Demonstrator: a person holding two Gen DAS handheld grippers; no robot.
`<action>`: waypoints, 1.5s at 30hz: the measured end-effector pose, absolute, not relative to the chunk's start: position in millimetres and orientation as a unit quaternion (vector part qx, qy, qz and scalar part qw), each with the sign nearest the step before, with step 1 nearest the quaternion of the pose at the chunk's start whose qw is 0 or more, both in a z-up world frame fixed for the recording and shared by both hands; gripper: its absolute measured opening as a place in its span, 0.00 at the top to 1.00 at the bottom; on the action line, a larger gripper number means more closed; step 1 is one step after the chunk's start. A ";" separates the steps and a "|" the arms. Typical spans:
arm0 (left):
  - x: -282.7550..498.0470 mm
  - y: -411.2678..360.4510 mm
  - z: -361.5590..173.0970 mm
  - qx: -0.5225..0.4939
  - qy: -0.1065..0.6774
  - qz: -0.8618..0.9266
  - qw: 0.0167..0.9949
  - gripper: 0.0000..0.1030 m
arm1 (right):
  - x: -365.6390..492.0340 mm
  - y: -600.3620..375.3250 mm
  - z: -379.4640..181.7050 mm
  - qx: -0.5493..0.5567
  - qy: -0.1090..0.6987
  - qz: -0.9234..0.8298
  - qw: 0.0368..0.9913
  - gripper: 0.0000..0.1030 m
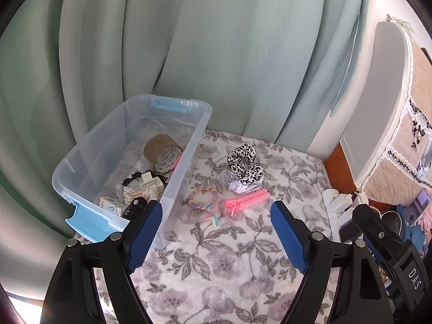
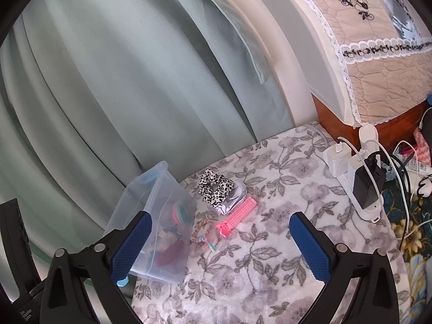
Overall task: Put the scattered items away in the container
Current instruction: 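Withdraw both open tools from the container back over the bed, then move the left tool to the rainbow ring and the right tool to the pink roller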
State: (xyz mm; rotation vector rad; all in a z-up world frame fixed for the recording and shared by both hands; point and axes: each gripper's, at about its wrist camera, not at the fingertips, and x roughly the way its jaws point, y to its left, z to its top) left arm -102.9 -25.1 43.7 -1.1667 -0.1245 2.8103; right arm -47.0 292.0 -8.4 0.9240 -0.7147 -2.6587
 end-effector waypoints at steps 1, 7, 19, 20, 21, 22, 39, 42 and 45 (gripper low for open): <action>-105.1 -22.1 39.3 -0.387 -0.037 0.920 0.050 0.19 | -49.1 293.1 -12.1 0.317 -0.243 -0.909 0.117 0.00; -118.3 0.2 9.2 -0.410 -0.002 0.910 0.069 0.19 | -68.2 297.2 -46.2 0.341 -0.232 -0.905 0.103 0.00; -149.9 25.7 -63.1 -0.463 0.032 0.881 0.087 0.19 | -104.3 315.0 -119.5 0.399 -0.273 -0.872 0.077 0.00; -152.3 25.6 -68.7 -0.466 0.034 0.880 0.083 0.19 | -107.1 313.8 -124.3 0.406 -0.271 -0.869 0.079 0.00; -154.6 25.5 -73.8 -0.467 0.037 0.880 0.077 0.19 | -109.5 312.3 -128.3 0.412 -0.265 -0.868 0.077 0.00; -156.7 25.2 -77.9 -0.466 0.041 0.881 0.071 0.19 | -111.4 310.0 -131.9 0.420 -0.258 -0.867 0.077 0.00; -207.5 24.8 -123.7 -0.447 0.106 0.888 0.005 0.39 | -135.2 305.0 -157.7 0.468 -0.255 -0.842 0.087 0.00; -217.3 21.0 -129.7 -0.455 0.100 0.885 0.002 0.39 | -140.3 303.8 -158.1 0.472 -0.255 -0.839 0.087 0.00; -226.1 18.0 -134.8 -0.461 0.097 0.882 -0.003 0.39 | -146.7 297.4 -156.4 0.474 -0.251 -0.838 0.096 0.00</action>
